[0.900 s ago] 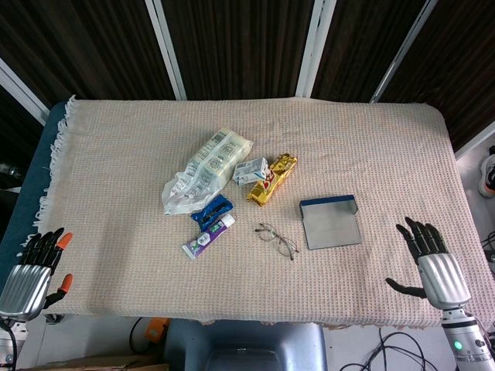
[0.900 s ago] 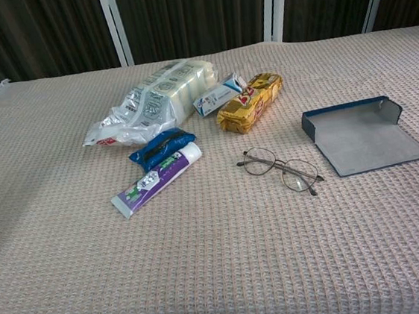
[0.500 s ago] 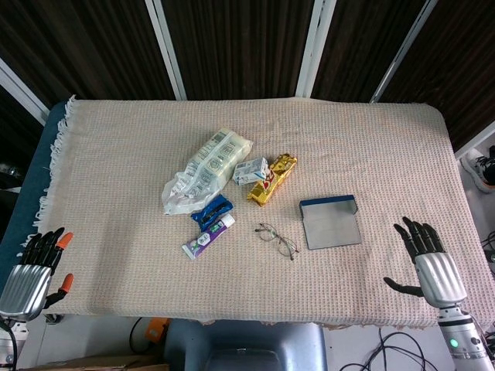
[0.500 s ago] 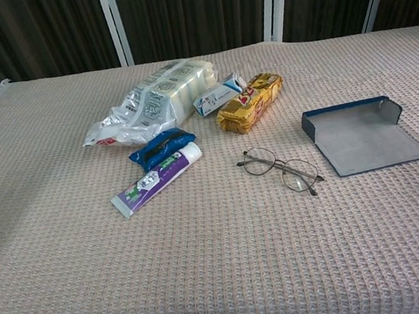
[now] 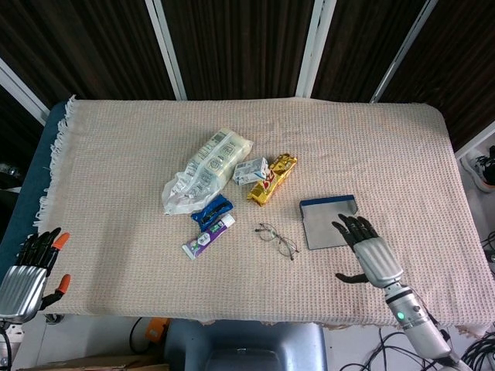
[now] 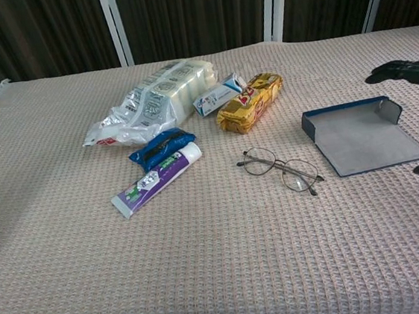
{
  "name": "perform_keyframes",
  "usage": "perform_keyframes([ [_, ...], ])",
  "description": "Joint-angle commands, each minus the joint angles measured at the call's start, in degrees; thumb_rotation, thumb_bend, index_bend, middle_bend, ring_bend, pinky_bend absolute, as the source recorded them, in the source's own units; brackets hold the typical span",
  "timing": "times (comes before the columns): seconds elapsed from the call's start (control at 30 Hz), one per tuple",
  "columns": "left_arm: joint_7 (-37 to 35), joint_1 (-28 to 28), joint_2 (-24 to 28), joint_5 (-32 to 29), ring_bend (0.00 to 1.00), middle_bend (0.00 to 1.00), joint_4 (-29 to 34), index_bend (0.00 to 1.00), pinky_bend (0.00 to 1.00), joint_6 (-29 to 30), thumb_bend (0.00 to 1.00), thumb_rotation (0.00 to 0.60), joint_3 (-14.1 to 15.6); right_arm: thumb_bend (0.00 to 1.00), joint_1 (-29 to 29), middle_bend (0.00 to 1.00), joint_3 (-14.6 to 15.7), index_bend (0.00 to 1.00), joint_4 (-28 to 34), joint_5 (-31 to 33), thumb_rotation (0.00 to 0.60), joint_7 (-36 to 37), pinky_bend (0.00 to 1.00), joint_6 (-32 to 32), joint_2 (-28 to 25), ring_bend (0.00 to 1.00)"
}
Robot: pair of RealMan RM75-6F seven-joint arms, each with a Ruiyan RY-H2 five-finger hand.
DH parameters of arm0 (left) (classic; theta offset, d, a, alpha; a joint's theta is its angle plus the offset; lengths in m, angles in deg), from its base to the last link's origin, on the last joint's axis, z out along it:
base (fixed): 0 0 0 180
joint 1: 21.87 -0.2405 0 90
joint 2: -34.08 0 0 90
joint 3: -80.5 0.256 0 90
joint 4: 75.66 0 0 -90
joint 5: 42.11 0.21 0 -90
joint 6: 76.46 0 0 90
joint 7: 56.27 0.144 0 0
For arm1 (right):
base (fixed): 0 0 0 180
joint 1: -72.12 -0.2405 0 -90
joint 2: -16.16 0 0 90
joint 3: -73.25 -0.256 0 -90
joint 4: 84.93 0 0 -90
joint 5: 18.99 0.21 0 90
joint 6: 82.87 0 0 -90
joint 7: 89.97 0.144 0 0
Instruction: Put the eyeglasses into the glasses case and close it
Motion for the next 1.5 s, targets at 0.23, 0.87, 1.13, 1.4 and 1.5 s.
perform_keyframes([
  [0.23,-2.1,-0.6,0.5,0.4,0.0,0.0,-0.7,0.0,0.05,1.1,0.4,0.6,0.1,0.26,-7.4,0.0,-5.1,0.04,-2.1,8.0,0.6,-8.4,0.0,6.4,8.8,0.0],
  [0.87,-2.7,-0.8,0.6,1.0,0.0,0.0,-1.0,0.0,0.05,1.5,0.4,0.6,0.4,0.26,-14.8,0.0,-4.7,0.05,-9.6,16.1,0.6,-19.0,0.0,11.6,17.9,0.0],
  [1.13,-2.9,-0.8,0.7,1.0,0.0,0.0,-1.1,0.0,0.06,1.5,0.4,0.6,0.4,0.26,-16.1,0.0,-4.3,0.05,-11.1,18.8,0.6,-21.5,0.0,11.8,18.8,0.0],
  [1.4,-3.0,-0.7,0.7,0.9,0.0,0.0,-1.2,0.0,0.06,1.2,0.4,0.6,0.4,0.26,-17.1,0.0,-4.6,0.05,-12.9,21.0,0.6,-23.5,0.0,11.7,19.6,0.0],
  [1.5,-3.0,-0.7,0.7,0.9,0.0,0.0,-1.2,0.0,0.06,1.2,0.4,0.6,0.4,0.26,-17.6,0.0,-4.8,0.05,-13.6,22.0,0.6,-24.5,0.0,11.4,20.1,0.0],
])
